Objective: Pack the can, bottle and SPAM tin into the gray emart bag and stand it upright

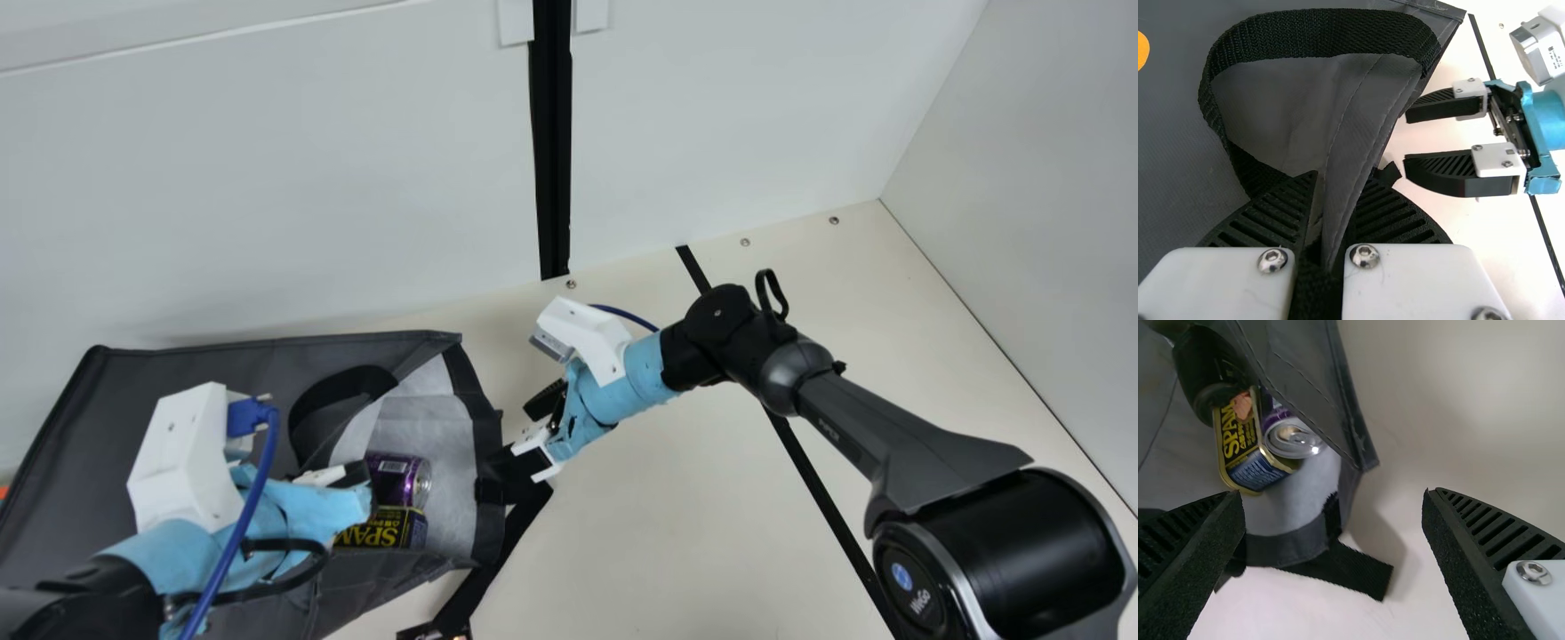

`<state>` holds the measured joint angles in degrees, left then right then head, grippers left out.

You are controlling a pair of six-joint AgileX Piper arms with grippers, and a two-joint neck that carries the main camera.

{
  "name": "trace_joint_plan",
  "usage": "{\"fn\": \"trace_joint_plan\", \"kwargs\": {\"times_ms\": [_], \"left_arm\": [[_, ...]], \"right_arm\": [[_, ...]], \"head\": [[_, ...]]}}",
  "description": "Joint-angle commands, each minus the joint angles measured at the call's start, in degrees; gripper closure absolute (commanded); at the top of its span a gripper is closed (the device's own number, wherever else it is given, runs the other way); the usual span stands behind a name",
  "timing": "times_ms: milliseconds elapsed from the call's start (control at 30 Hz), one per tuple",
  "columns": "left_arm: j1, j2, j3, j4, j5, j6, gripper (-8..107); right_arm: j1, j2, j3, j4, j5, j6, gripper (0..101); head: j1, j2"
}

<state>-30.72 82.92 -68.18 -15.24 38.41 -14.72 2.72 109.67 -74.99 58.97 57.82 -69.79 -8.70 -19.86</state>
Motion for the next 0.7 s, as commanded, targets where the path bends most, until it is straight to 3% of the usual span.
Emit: {"fn": "trace_joint_plan", "kwargs": {"times_ms": [0,667], "left_arm": [[0.0,0.0,0.0,0.0,0.0,0.0,107],[0.0,0.0,0.0,0.0,0.0,0.0,107]], "right_arm": [[0.4,0.3,-0.1,0.5,-0.1,-0.2,6],[4.4,5.2,-0.4,5.7,-1.9,-3.6,6]], "head": [[-1.3,-0.1],[-1.3,-0.1]]}}
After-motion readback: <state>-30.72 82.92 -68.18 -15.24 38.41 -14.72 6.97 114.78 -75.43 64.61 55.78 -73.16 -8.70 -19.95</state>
